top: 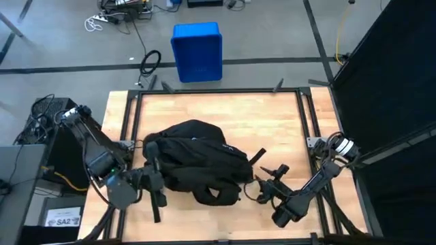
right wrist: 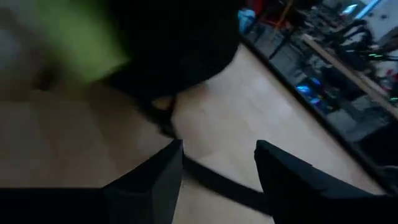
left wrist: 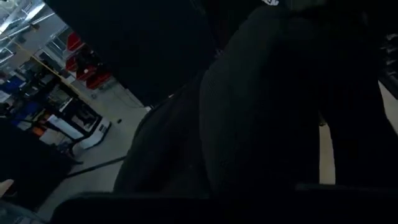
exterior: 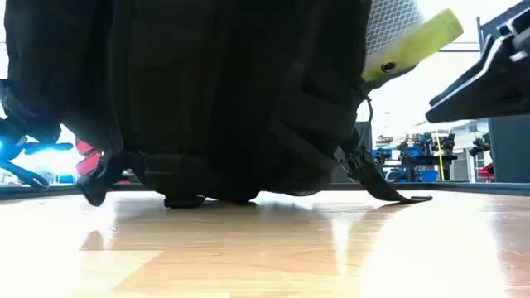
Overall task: Unpack backpack
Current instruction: Close the backpack
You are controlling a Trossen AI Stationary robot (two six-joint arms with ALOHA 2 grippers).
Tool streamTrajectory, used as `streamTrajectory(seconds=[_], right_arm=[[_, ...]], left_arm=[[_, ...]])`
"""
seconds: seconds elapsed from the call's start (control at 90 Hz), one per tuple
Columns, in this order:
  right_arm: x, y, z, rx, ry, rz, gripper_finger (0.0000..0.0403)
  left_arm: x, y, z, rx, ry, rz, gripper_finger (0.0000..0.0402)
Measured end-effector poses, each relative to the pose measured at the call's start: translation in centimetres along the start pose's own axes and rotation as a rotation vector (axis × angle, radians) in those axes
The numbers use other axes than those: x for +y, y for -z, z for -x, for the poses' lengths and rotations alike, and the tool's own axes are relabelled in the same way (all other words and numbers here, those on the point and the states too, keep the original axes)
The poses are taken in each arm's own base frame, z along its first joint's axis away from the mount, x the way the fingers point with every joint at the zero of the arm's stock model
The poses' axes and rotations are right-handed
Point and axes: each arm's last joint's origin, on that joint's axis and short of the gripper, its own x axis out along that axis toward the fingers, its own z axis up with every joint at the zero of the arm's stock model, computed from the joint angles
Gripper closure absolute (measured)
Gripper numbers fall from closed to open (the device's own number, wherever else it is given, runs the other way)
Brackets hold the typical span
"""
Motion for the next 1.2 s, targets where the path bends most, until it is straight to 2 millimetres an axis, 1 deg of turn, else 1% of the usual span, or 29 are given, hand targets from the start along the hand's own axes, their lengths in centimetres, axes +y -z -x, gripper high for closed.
streamTrajectory(seconds=[0.111, 0.267, 0.356, 0.456, 0.578, 0.644, 0.7, 0.767, 0.833, 0.889, 0.933, 0.989, 1.056, 1.133, 1.2], right_arm=[[0.8, 0.0, 1.0, -0.001, -0.076, -0.013, 0.0230], [1.7, -1.0, 2.5, -0.006, -0.202, -0.068, 0.0240], [2.5, -2.5, 3.2, -0.035, -0.295, -0.091, 0.0245], [3.6, -4.9, 3.5, -0.068, -0.450, -0.070, 0.0251], [4.4, -8.2, 2.9, -0.162, -0.662, -0.023, 0.0263], [4.5, -9.4, 1.7, -0.205, -0.735, 0.015, 0.0270], [4.3, -9.9, 0.0, -0.203, -0.761, 0.025, 0.0276], [3.8, -9.7, -2.5, -0.164, -0.753, 0.031, 0.0281], [3.2, -9.1, -5.0, -0.128, -0.741, 0.025, 0.0285], [2.7, -8.7, -6.5, -0.126, -0.759, -0.009, 0.0287], [2.4, -8.4, -7.3, -0.141, -0.796, -0.047, 0.0288], [2.1, -7.6, -7.9, -0.157, -0.846, -0.076, 0.0288], [1.8, -6.3, -8.1, -0.177, -0.863, -0.095, 0.0288], [1.2, -4.7, -8.0, -0.221, -0.845, -0.137, 0.0289], [0.3, -3.2, -7.9, -0.281, -0.812, -0.193, 0.0291]], left_arm=[[0.9, -0.3, 0.5, -0.014, 0.000, 0.022, 0.0401], [2.3, -0.5, 1.2, -0.034, -0.006, 0.043, 0.0401], [3.1, -0.5, 1.6, -0.045, -0.006, 0.062, 0.0401], [4.2, -0.5, 2.2, -0.059, -0.007, 0.088, 0.0401], [5.6, -0.5, 2.9, -0.077, -0.008, 0.118, 0.0401], [6.1, -0.4, 3.2, -0.085, -0.008, 0.132, 0.0401], [6.6, -0.4, 3.4, -0.091, -0.006, 0.141, 0.0401], [7.1, -0.3, 3.7, -0.097, -0.005, 0.145, 0.0401], [7.6, -0.2, 4.0, -0.104, -0.005, 0.152, 0.0401], [8.1, -0.1, 4.2, -0.108, -0.004, 0.159, 0.0401], [8.4, 0.0, 4.4, -0.109, -0.004, 0.162, 0.0401], [8.9, 0.1, 4.6, -0.111, -0.004, 0.167, 0.0401], [9.4, 0.4, 4.9, -0.108, -0.003, 0.180, 0.0401], [9.8, 0.7, 5.1, -0.102, -0.002, 0.198, 0.0401], [10.0, 1.0, 5.2, -0.093, 0.001, 0.209, 0.0401]])
